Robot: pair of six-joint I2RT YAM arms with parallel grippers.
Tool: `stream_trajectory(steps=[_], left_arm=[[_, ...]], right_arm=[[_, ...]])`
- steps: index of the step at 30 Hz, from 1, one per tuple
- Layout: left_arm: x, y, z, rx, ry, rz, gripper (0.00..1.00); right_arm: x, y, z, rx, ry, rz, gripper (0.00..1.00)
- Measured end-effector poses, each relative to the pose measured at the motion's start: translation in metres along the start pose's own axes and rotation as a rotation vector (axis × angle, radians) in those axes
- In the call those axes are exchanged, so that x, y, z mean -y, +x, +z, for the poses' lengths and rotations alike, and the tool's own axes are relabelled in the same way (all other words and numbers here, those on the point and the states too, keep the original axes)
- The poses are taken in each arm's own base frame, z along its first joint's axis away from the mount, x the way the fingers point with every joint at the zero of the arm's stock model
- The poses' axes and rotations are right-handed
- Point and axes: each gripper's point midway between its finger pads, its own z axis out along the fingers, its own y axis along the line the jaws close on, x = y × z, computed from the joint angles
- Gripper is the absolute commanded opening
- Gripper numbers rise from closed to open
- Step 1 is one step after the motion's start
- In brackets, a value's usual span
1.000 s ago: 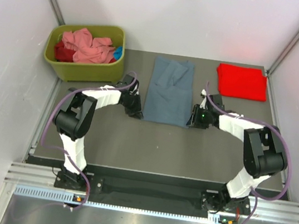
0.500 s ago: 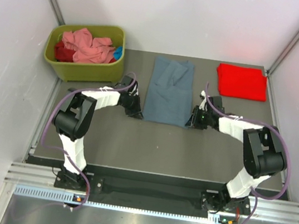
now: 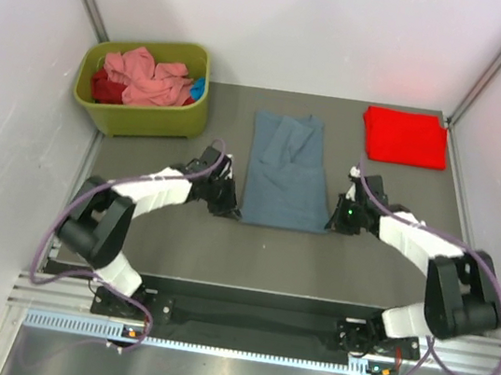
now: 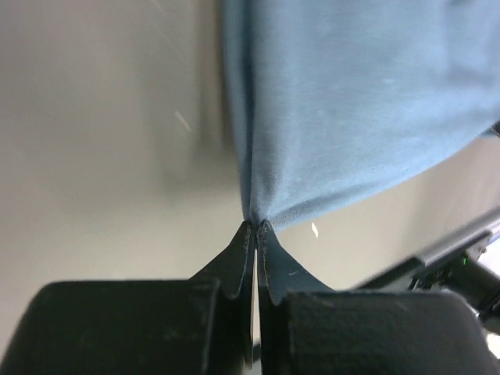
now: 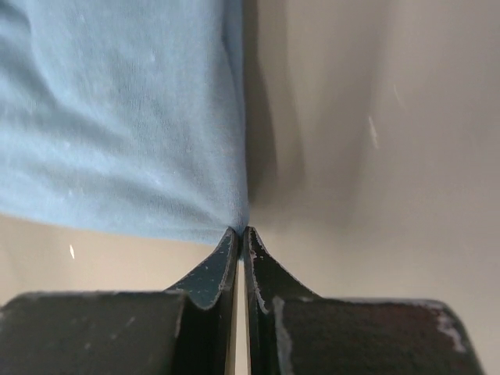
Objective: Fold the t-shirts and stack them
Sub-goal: Fold the tshirt
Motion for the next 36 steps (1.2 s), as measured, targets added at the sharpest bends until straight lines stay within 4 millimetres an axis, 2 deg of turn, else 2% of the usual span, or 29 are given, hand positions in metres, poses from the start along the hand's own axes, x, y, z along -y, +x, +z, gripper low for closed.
stream_trajectory(steps=[4,9,13,16,20,23,26,31,36], left_arm=[[0.026,0.034,-0.028,0.025,0.043,0.063,0.00],[0.058,0.063,-0.068,0.080,0.092,0.135,0.00],[0.069,0.081,-0.094,0.108,0.112,0.130,0.00],[0.070,0.086,-0.102,0.115,0.110,0.116,0.00],[0.064,0.082,-0.097,0.113,0.046,0.103,0.00],[0.062,0.069,-0.091,0.138,-0.016,0.100,0.00],[0.064,0.046,-0.090,0.174,-0.044,0.088,0.00],[0.063,-0.022,-0.092,0.247,-0.068,0.031,0.00],[0.067,-0.087,-0.086,0.286,-0.068,0.015,0.00]], right_arm=[[0.005,0.018,-0.031,0.017,0.023,0.037,0.00],[0.006,0.034,-0.069,0.062,0.026,0.076,0.00],[-0.001,0.036,-0.099,0.131,-0.009,0.102,0.00],[-0.004,0.037,-0.115,0.162,-0.025,0.116,0.00],[-0.011,0.027,-0.123,0.177,-0.033,0.113,0.00],[-0.014,0.018,-0.122,0.170,-0.026,0.098,0.00],[-0.017,0.003,-0.119,0.162,-0.010,0.078,0.00],[-0.036,-0.046,-0.113,0.180,-0.015,0.032,0.00],[-0.056,-0.109,-0.099,0.215,-0.022,-0.006,0.00]])
